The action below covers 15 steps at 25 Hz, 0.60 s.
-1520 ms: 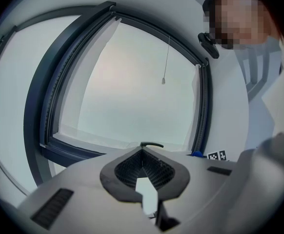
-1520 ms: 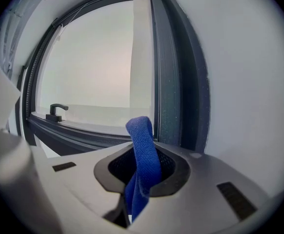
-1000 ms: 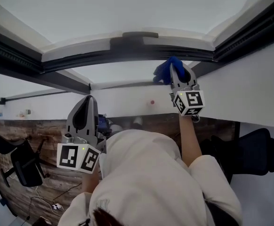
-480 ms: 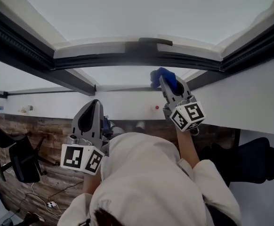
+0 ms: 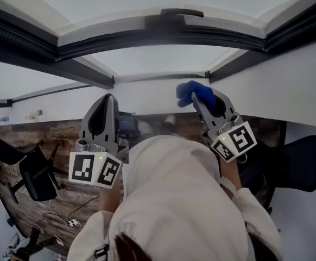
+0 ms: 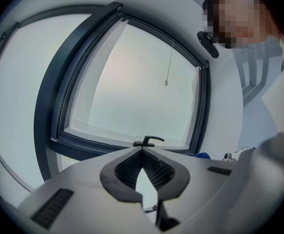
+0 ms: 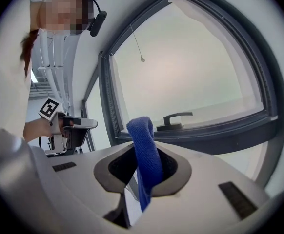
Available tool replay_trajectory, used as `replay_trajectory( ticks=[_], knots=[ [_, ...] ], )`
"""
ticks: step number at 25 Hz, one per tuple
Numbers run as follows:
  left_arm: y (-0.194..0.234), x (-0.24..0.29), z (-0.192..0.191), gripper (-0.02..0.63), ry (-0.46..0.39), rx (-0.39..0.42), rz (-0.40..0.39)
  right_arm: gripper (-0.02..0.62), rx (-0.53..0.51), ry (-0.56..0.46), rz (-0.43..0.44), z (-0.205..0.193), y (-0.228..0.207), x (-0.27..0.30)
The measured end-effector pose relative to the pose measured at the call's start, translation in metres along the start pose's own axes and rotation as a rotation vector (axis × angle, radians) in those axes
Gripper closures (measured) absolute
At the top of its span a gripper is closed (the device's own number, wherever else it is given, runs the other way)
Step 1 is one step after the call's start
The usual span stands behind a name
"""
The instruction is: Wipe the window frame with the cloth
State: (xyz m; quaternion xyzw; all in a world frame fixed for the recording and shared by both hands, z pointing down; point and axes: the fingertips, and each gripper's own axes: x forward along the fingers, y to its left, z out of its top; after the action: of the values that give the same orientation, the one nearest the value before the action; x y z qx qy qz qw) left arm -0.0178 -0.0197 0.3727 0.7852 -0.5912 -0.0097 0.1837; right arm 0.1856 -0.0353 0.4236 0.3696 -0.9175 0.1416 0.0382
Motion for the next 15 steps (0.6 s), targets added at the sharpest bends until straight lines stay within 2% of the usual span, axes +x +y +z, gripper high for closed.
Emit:
replay_trajectory(
  ticks=[3,6,11,15],
  knots=[
    [-0.007,-0.001,-0.006,0.597,0.015,-0.002,-0.055,0.543,-0.003,-0.008,-0.044,0.003,0.011,-0.016],
    [-0.013,-0.005,-0.006,0.597,0.021,0.000,-0.117,0.543,-0.011,-0.014,-0.129,0.008,0.020,-0.031],
    [-0.003,-0.025,-0.008,0.597,0.050,-0.001,-0.198,0.543,-0.061,0.004,-0.241,0.007,0.053,-0.039],
    [0.019,-0.056,-0.009,0.597,0.094,0.013,-0.236,0.543,-0.005,-0.017,-0.324,0.000,0.094,-0.040]
  ],
)
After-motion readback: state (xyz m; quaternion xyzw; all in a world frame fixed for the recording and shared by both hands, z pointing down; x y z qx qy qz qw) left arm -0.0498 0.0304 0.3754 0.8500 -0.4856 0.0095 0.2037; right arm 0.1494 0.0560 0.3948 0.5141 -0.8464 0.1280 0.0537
